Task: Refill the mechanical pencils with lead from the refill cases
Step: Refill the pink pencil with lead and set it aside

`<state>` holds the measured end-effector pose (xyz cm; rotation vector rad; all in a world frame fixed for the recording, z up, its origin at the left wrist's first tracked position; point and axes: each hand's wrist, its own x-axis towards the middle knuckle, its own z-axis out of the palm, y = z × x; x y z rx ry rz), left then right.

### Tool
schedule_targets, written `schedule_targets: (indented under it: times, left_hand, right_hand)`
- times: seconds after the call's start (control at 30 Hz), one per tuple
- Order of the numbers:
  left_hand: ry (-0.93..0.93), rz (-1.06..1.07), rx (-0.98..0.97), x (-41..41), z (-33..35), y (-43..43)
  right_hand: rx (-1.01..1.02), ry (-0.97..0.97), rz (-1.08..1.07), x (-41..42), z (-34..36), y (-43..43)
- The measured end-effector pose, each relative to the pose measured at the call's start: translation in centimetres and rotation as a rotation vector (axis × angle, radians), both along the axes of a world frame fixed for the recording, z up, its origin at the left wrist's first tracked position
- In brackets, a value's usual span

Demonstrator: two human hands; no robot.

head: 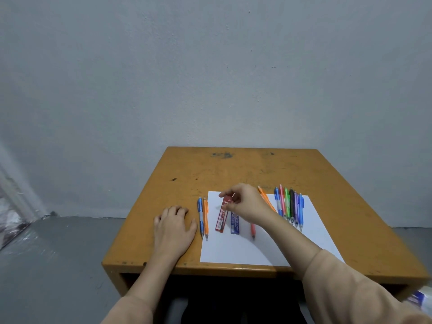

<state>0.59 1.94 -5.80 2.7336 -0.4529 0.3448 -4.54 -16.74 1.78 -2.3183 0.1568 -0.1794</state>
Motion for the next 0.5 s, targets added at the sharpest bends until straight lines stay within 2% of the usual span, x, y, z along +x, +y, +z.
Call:
schedule_targets:
  times: [0.17, 0.3, 0.37, 0.5]
  left_hand:
    - [-0.132, -0.050, -0.079, -0.5, 0.1, 0.0]
    - [-0.237, -0.177, -0.104, -1.0, 0.2, 0.2]
    - [-0.243, -0.263, -0.111, -1.4, 0.4, 0.0]
    - [-0.217, -0.349, -0.253, -2.1, 1.0, -1.1]
  right_hand:
    - [0.334, -0.020, -0.087, -0.7, 0.3, -0.4]
    - [0.447, -0.043, -0.124, -1.0, 0.0, -0.9]
    - [0.485, -0.055, -0.129, -1.2, -0.1, -1.0]
    - [0.595, -0.104, -0.102, -2.1, 0.2, -1.2]
